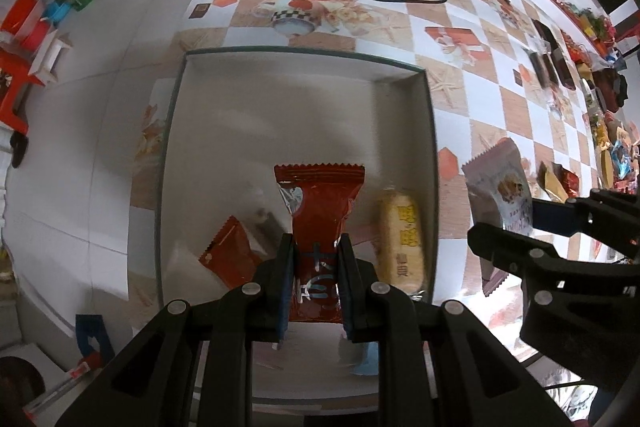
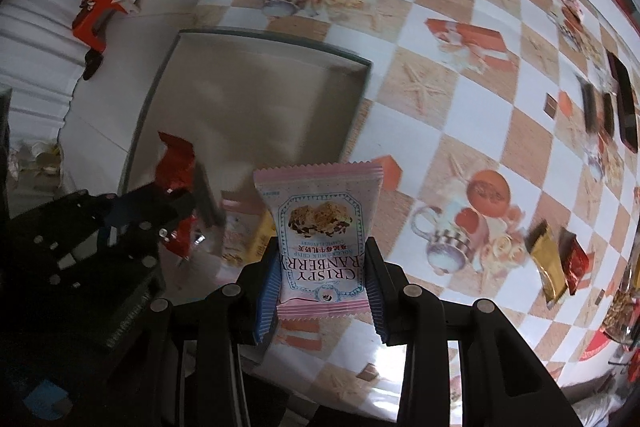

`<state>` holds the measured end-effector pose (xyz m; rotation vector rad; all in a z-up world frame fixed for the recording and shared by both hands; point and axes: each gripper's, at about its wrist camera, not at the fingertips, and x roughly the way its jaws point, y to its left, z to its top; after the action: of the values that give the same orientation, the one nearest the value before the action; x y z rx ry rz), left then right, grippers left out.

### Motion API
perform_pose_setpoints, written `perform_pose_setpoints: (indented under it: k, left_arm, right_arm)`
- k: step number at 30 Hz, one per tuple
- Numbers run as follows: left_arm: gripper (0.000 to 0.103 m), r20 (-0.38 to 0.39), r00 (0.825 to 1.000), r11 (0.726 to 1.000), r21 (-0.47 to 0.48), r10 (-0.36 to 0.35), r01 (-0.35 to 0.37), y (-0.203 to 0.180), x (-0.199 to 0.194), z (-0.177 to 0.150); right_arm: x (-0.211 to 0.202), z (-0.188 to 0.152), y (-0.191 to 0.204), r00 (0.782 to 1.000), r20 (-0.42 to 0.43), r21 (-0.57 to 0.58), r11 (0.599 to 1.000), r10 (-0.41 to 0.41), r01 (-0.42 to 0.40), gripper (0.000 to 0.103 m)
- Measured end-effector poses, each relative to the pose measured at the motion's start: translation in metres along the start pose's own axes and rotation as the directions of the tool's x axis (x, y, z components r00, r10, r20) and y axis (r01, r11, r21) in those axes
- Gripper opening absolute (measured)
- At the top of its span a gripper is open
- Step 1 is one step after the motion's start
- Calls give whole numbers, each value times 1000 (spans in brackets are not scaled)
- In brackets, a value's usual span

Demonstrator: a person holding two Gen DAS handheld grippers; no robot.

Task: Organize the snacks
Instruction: 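Carry the red packet and cranberry packet over the white tray with both tools, then open both tools to drop the snacks into the white tray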

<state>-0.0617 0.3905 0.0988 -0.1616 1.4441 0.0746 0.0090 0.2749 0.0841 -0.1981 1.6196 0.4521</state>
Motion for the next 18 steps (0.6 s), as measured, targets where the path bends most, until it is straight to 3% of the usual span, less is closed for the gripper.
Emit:
perform_pose_setpoints:
  k: [18]
  left_arm:
    - [22, -59, 998, 999, -36, -1, -1, 19, 25, -2]
  right_arm:
    - [33, 31, 29, 996, -77, -15, 999, 45, -46, 41]
